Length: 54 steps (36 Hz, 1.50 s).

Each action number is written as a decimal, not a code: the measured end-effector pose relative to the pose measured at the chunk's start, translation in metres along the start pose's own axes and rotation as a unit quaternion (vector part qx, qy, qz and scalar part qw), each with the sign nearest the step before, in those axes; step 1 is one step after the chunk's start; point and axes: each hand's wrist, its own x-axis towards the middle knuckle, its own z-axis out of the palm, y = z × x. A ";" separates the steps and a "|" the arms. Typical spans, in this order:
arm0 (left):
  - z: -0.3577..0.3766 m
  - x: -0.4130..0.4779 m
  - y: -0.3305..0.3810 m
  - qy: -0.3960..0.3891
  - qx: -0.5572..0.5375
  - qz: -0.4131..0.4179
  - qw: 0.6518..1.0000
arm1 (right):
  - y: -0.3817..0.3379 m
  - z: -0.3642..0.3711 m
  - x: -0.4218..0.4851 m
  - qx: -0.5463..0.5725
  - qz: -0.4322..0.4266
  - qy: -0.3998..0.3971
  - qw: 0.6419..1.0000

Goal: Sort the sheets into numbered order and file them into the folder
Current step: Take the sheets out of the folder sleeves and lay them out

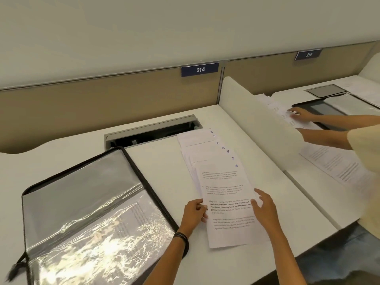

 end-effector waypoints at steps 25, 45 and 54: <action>-0.068 -0.018 -0.029 0.170 0.200 0.130 0.956 | 0.009 0.072 -0.009 -0.087 -0.063 -0.176 0.979; -0.183 -0.079 -0.081 0.087 0.402 -0.003 0.911 | -0.061 0.154 -0.046 -0.042 -0.122 -0.332 0.934; -0.187 -0.090 -0.096 -0.005 0.456 0.016 0.890 | -0.077 0.170 -0.056 -0.043 -0.136 -0.353 0.925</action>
